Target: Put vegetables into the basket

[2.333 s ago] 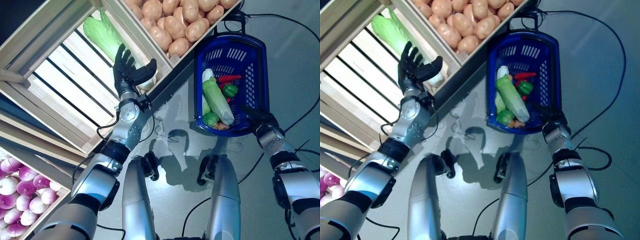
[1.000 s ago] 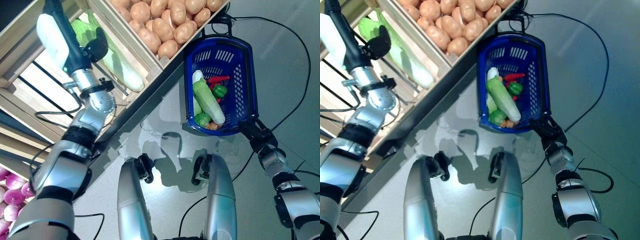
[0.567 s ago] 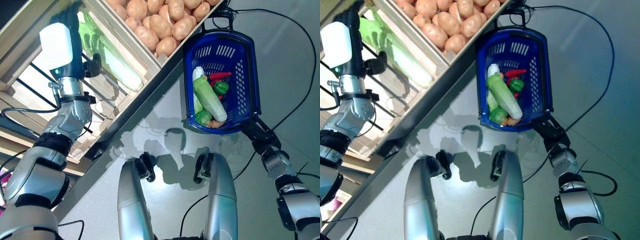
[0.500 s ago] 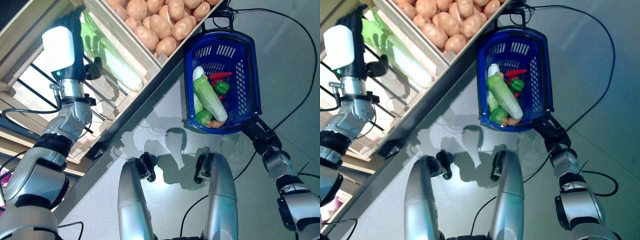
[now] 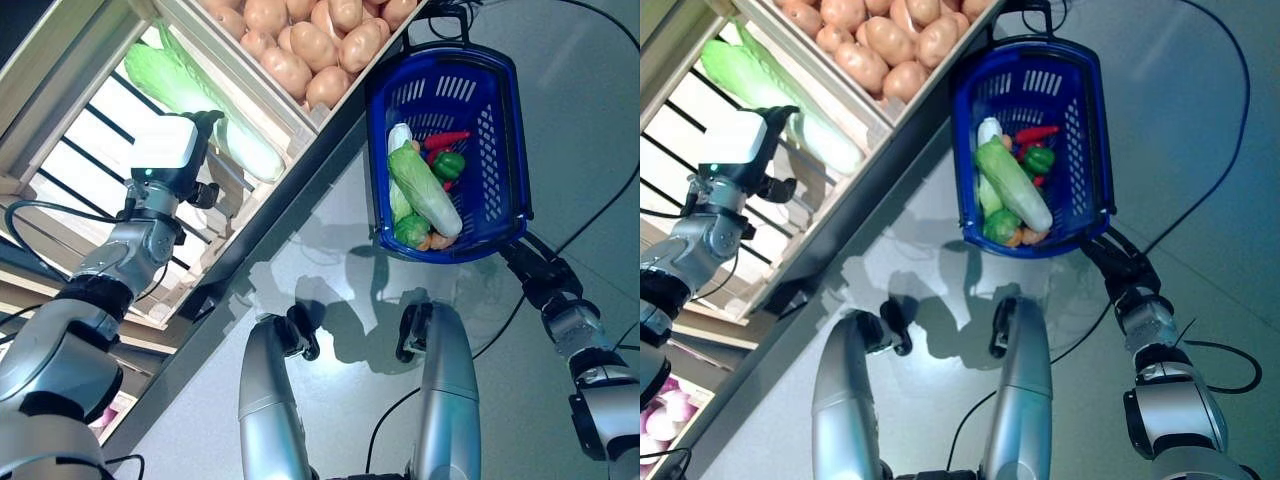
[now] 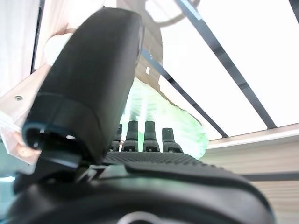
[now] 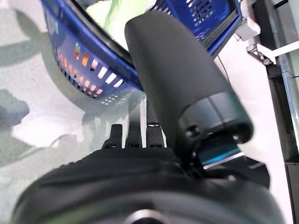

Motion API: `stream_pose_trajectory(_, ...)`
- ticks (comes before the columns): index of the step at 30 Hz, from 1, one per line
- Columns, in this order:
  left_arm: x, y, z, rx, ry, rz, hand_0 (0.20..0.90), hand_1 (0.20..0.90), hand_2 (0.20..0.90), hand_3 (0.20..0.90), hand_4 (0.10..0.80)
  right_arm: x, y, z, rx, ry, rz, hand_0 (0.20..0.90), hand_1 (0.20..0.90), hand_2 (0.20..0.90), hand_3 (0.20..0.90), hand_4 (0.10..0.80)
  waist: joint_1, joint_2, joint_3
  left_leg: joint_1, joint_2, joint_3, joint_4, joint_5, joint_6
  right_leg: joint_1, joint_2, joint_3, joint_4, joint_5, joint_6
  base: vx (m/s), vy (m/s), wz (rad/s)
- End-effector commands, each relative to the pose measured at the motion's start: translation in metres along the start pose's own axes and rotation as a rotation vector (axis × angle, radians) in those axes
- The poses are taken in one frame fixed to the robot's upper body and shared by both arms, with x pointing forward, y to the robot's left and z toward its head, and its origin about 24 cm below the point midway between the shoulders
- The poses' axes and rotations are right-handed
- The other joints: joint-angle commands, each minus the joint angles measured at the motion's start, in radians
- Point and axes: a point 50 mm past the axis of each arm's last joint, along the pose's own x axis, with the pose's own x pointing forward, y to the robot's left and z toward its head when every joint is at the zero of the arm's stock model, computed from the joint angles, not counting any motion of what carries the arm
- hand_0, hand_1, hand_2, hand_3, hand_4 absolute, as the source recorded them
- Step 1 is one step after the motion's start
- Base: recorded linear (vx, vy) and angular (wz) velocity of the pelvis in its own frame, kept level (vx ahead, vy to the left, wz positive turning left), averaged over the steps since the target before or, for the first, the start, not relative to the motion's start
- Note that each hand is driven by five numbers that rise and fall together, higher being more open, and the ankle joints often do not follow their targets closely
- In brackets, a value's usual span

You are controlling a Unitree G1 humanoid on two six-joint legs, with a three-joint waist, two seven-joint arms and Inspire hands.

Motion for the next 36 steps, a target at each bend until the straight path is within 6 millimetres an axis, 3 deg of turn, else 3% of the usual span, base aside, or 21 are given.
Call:
stream_pose_trajectory(1,0.019,0.071,-0.016,0.132,0.0,0.17,0.9,0.9,0.9,0.9,0.8,-0.005,-0.022,0.04,-0.095,-0.094,-0.029,0.9,0.9,0.9,0.9,0.8,-0.024,0.054,-0.003,0.092,0.034,0.02,-0.015,-0.132,-0.025,0.058,-0.026,0.013,-0.162,0.136,0.029,-0.023,0.033,-0.01)
stream_pose_trajectory(15,0.035,0.103,0.009,0.536,-0.16,0.255,0.9,0.9,0.9,0.9,0.8,-0.01,-0.033,0.044,-0.164,-0.075,-0.021,0.9,0.9,0.9,0.9,0.8,-0.036,0.047,-0.003,0.03,0.054,0.022,0.005,-0.13,-0.023,0.001,-0.037,0.014,-0.163,0.163,0.036,-0.009,0.006,-0.01)
stream_pose_trajectory(23,0.033,0.094,0.011,0.594,-0.213,0.198,0.9,0.9,0.9,0.9,0.8,-0.011,-0.034,0.041,-0.157,-0.069,-0.006,0.9,0.9,0.9,0.9,0.8,-0.033,0.045,-0.003,0.024,0.057,0.021,0.004,-0.127,-0.023,-0.002,-0.04,0.011,-0.166,0.167,0.037,-0.002,-0.001,0.0)
stream_pose_trajectory(29,0.035,0.087,-0.002,0.615,-0.059,0.035,0.9,0.9,0.9,0.9,0.8,-0.009,-0.028,0.046,-0.128,-0.084,0.02,0.9,0.9,0.9,0.9,0.8,-0.034,0.049,-0.003,0.012,0.061,0.021,0.011,-0.127,-0.025,-0.013,-0.042,0.016,-0.162,0.169,0.042,0.0,0.0,0.0)
stream_pose_trajectory(36,0.035,0.087,-0.017,0.576,0.089,-0.028,0.9,0.9,0.9,0.9,0.8,-0.006,-0.02,0.05,-0.1,-0.096,0.042,0.9,0.9,0.9,0.9,0.8,-0.036,0.048,-0.003,-0.008,0.064,0.017,0.018,-0.126,-0.024,-0.032,-0.041,0.021,-0.153,0.169,0.044,0.002,0.007,-0.02)
